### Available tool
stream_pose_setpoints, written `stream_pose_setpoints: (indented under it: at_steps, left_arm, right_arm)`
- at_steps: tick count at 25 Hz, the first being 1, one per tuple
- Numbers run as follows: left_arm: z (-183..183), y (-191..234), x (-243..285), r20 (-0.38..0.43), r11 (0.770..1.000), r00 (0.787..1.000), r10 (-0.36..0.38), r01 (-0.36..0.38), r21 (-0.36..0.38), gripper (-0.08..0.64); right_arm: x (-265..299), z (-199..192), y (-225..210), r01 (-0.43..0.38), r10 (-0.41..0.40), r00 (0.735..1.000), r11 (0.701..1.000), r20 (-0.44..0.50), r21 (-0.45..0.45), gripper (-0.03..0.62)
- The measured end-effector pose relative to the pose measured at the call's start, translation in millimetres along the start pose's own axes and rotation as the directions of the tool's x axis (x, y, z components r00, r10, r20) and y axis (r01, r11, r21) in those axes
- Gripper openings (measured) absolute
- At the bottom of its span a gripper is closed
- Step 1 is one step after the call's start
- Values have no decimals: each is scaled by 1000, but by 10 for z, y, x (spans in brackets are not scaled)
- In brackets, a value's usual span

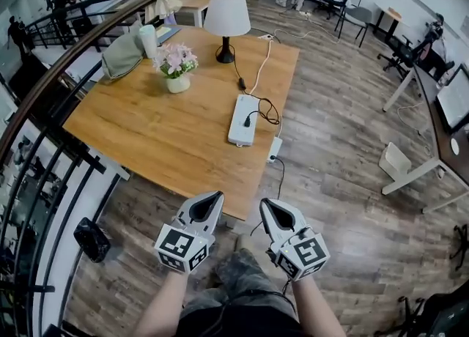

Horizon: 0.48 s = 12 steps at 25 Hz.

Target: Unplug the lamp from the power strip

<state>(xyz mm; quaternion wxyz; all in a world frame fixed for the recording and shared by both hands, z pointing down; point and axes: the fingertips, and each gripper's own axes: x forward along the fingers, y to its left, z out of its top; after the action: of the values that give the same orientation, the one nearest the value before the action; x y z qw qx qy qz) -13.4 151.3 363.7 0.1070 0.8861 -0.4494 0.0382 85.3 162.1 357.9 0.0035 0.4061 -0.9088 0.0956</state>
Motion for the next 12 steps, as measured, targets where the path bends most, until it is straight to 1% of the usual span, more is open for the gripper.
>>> stream_pose_setpoints:
  at_steps: [4, 9, 12]
  left_arm:
    - [-42, 162, 333, -33, 1000, 999, -13, 13, -4, -6]
    - [-98, 335, 681, -79, 1000, 997, -11, 11, 7, -6]
    - [-115, 433, 856, -113, 1000, 994, -7, 8, 11, -6]
  right_arm:
    - [264, -23, -281, -1, 1, 1000, 1000, -17, 7, 6]
    - [505, -81, -614, 6, -4, 999, 999, -41, 45, 6]
    - [658, -118, -773, -2, 5, 999, 998, -54, 66, 6]
